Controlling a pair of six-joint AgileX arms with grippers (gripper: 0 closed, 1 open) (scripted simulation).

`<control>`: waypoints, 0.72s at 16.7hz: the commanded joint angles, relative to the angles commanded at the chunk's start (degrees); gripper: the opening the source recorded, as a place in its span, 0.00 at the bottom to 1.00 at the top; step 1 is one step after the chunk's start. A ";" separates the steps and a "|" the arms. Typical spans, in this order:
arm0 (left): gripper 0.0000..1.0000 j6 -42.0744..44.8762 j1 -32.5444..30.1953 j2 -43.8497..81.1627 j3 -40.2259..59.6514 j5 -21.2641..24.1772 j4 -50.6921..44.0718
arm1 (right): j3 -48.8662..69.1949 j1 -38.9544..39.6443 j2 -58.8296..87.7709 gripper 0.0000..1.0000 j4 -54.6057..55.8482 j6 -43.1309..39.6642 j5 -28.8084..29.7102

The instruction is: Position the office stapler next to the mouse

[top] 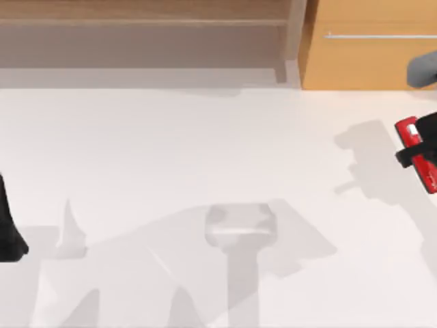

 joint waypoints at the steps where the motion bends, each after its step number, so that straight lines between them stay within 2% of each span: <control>1: 1.00 0.00 0.00 0.00 0.00 0.00 0.00 | 1.82 -1.43 0.92 0.00 -0.39 -0.14 0.10; 7: 1.00 0.00 0.00 0.00 0.00 0.00 0.00 | 9.34 -9.85 8.55 0.00 -3.27 -0.60 0.63; 12: 1.00 0.00 0.00 0.00 0.00 0.00 0.00 | 10.97 -15.75 15.20 0.00 -5.94 -0.22 0.89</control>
